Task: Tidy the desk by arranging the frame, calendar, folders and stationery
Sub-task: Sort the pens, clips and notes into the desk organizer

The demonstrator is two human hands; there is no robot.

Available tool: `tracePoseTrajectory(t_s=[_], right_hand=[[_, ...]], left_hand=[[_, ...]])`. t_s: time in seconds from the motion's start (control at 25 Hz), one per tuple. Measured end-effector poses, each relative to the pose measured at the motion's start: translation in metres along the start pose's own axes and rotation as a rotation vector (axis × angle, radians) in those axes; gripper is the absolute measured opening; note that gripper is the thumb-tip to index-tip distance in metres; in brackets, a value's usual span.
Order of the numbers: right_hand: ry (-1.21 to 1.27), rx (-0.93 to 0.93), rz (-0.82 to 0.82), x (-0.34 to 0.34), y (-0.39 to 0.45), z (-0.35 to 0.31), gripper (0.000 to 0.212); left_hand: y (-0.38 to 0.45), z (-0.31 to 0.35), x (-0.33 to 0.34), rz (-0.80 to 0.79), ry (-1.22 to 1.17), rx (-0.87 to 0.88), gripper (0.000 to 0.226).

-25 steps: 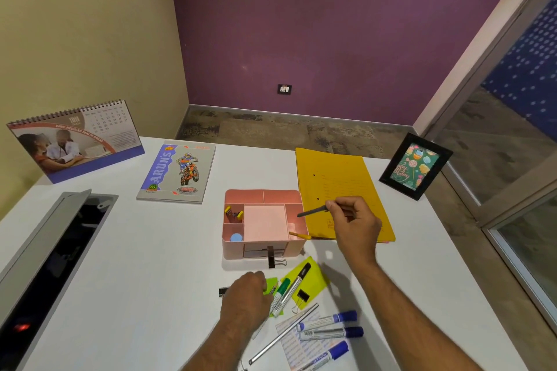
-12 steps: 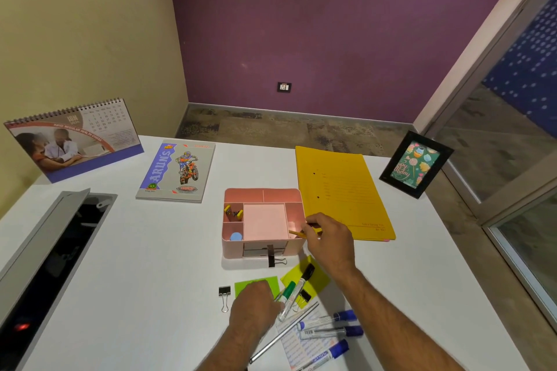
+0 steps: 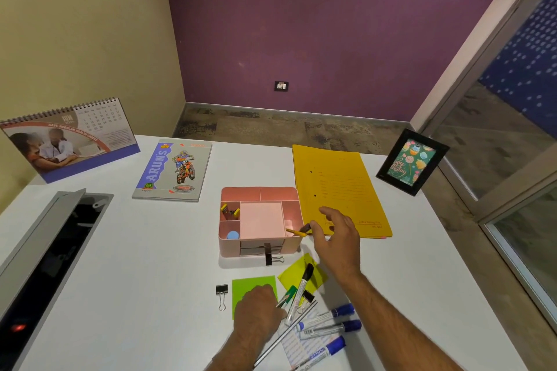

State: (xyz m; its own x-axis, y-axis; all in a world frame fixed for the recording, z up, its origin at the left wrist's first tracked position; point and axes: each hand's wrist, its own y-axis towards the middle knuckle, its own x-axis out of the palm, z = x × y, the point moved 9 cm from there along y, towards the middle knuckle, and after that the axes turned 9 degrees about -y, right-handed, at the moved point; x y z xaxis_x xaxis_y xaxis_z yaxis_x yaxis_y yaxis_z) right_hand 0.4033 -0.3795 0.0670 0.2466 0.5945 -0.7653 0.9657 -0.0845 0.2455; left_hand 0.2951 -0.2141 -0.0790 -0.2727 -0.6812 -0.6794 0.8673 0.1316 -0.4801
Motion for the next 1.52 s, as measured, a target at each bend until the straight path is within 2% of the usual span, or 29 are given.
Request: tracePoseTrajectory(t_s=[0.2, 0.32, 0.4, 0.48, 0.56, 0.76, 0.92, 1.0, 1.04, 1.12, 1.2, 1.32, 1.52], right_hand=[[0.031, -0.078, 0.108, -0.013, -0.003, -0.005, 0.03], [0.053, -0.164, 0.137, -0.017, -0.008, -0.014, 0.019], [0.162, -0.157, -0.002, -0.006, -0.011, -0.018, 0.012], [0.303, -0.088, -0.215, 0.012, -0.017, -0.024, 0.016], [0.379, -0.061, -0.28, 0.02, -0.02, -0.029, 0.017], [0.399, -0.013, -0.213, 0.009, -0.015, -0.03, 0.024], [0.386, -0.008, 0.054, -0.027, 0.004, -0.033, 0.015], [0.322, -0.042, 0.129, -0.038, 0.013, -0.035, 0.014], [0.278, -0.063, 0.132, -0.037, 0.016, -0.037, 0.013], [0.181, -0.096, 0.076, -0.025, 0.016, -0.039, 0.008], [0.067, -0.127, -0.024, -0.005, 0.013, -0.04, 0.004], [-0.067, -0.155, -0.151, 0.022, 0.008, -0.034, 0.004], [-0.156, -0.226, -0.182, 0.031, 0.001, -0.034, 0.005]], left_hand=[[-0.003, -0.002, -0.023, 0.081, -0.244, -0.024, 0.024], [-0.004, 0.015, -0.053, 0.235, -0.39, 0.1, 0.014], [-0.007, 0.034, -0.074, 0.331, -0.478, 0.209, 0.019], [-0.009, 0.052, -0.087, 0.356, -0.55, 0.304, 0.021], [-0.012, 0.065, -0.094, 0.349, -0.614, 0.374, 0.02], [-0.02, 0.064, -0.104, 0.389, -0.683, 0.38, 0.026], [-0.02, 0.038, -0.095, 0.405, -0.574, 0.234, 0.037], [-0.017, 0.026, -0.078, 0.307, -0.514, 0.193, 0.037], [-0.016, 0.023, -0.064, 0.203, -0.471, 0.18, 0.039], [-0.02, 0.021, -0.035, -0.024, -0.317, 0.164, 0.044], [-0.029, 0.02, -0.017, -0.145, -0.127, 0.165, 0.047], [-0.04, 0.022, 0.001, -0.229, 0.137, 0.21, 0.044], [-0.042, 0.015, 0.008, -0.209, 0.201, 0.204, 0.026]])
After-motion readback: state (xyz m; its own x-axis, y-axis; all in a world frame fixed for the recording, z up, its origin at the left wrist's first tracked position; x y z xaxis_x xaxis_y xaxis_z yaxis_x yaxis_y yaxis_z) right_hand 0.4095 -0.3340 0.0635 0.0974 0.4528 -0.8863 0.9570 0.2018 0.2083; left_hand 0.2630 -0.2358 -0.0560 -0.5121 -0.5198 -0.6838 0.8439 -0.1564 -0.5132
